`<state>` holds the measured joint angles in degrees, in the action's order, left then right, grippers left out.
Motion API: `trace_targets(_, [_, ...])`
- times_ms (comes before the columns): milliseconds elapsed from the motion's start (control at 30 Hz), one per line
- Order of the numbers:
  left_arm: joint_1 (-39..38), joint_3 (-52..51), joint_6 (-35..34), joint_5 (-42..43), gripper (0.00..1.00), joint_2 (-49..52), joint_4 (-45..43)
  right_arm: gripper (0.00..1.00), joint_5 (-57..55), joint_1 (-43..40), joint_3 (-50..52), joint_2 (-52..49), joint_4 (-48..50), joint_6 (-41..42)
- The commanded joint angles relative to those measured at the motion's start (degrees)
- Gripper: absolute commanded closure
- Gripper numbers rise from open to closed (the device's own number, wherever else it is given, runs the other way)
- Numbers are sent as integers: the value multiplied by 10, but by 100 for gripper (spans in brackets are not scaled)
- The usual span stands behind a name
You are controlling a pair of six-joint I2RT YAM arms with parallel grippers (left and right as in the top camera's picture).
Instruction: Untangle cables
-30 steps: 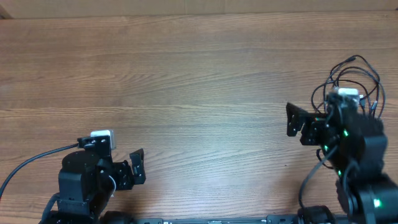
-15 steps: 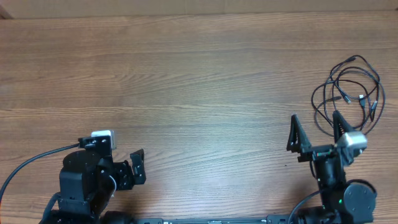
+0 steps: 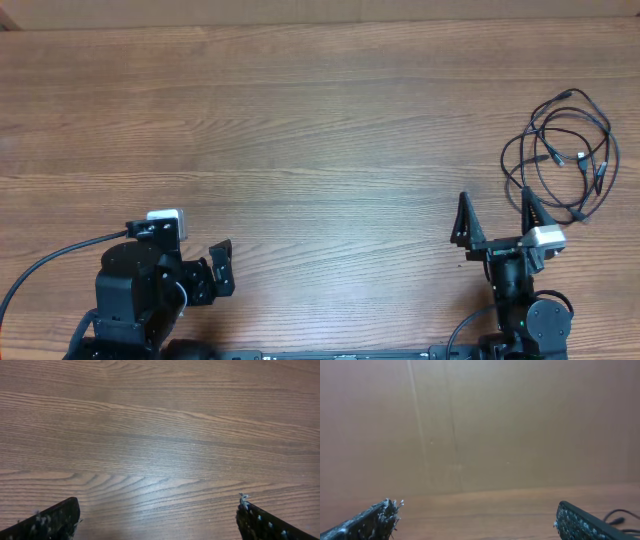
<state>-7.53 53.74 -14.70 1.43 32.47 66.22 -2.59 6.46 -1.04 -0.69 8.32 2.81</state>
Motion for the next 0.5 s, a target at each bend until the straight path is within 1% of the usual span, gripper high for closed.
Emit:
trace_targets(0, [-5,-3,-7,-4,1,-1,0,0,-14,-6,6,6,-22,-47])
trace_targets(167, [-5,-3,-7,-4,0,-1,0,0,-2,-10,6,6,-126,-48])
trace_targets(467, [-5,-3,-7,-4,1,-1,0,0,14,-11,6,5,-131,-44])
